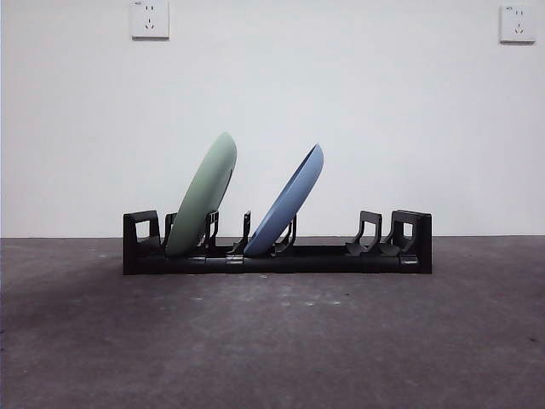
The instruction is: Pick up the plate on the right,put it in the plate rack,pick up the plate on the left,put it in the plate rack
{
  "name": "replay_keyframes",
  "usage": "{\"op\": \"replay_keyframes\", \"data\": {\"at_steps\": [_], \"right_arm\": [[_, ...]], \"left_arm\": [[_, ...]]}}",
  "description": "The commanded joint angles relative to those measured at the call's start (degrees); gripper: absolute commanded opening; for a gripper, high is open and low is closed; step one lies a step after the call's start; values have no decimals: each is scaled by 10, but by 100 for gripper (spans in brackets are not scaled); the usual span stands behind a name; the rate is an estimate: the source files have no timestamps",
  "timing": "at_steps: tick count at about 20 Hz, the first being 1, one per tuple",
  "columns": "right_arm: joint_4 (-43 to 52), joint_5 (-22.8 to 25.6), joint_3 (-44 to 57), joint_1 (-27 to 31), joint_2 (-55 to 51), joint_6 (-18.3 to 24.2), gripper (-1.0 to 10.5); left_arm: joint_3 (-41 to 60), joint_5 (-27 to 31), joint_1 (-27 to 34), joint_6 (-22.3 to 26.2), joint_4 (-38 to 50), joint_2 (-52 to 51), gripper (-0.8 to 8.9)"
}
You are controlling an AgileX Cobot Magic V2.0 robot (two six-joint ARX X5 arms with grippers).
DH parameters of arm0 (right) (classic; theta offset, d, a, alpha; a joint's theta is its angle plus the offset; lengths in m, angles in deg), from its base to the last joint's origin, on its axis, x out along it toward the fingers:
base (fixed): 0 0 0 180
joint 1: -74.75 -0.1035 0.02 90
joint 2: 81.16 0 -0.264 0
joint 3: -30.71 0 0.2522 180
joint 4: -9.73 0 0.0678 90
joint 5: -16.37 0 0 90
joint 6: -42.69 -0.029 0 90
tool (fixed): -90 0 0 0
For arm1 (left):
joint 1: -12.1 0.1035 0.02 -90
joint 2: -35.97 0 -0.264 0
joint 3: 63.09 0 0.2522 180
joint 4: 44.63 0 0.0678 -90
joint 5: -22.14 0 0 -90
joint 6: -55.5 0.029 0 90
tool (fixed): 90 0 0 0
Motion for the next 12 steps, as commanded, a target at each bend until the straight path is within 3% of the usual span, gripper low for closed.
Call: {"op": "replay_keyframes", "data": {"at_steps": [1, 6, 12], "right_arm": [[-13, 31, 3, 0, 0, -3, 2], [-13, 98, 3, 0, 0, -3, 2], [-13, 108, 3, 0, 0, -3, 2]], "left_arm": [[2, 2, -2, -3, 0, 5, -4], [2, 13, -2, 5, 2, 12, -4], [2, 40, -1, 9, 4, 22, -3]]}}
